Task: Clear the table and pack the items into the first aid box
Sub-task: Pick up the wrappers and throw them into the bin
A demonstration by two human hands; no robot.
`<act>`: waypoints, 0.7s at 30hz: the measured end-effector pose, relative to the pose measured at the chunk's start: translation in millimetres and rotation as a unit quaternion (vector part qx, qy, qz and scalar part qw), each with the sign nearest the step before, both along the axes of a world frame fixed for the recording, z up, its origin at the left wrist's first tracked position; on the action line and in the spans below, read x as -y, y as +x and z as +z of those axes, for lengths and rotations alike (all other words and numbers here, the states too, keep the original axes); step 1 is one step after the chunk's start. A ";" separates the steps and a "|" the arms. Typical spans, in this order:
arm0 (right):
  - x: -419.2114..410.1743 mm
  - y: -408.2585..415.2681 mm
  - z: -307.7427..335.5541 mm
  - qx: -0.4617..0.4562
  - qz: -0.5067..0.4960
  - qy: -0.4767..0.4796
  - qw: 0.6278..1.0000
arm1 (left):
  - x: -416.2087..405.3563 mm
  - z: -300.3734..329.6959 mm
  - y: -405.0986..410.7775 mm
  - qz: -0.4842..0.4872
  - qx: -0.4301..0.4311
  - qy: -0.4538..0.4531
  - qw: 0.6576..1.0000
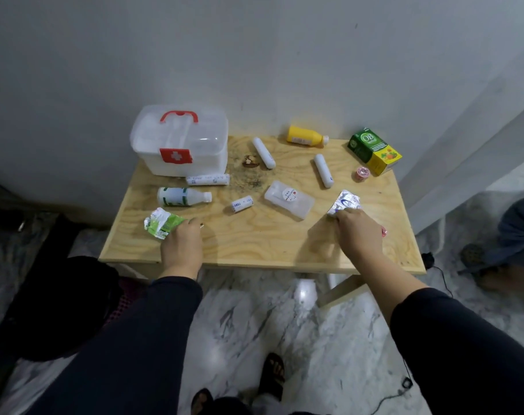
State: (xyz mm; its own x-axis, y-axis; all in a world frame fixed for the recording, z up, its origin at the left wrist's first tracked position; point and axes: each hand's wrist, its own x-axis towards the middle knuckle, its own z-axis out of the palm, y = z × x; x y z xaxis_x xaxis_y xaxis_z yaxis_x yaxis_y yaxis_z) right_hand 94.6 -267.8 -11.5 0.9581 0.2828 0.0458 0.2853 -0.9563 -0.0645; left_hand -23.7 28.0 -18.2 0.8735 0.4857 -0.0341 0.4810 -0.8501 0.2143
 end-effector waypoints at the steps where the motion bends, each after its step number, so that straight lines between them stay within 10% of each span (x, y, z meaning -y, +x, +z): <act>1: -3.4 4.4 10.0 0.016 0.001 0.011 1.000 | -3.3 5.7 -0.4 0.008 0.008 0.002 1.000; 7: -68.9 23.3 90.1 0.117 0.047 0.114 0.985 | -30.1 55.7 -0.7 0.076 0.069 -0.015 0.995; 21: -368.4 -95.7 159.7 -0.085 0.217 0.323 0.917 | -192.3 124.3 -108.0 0.220 0.174 -0.028 0.959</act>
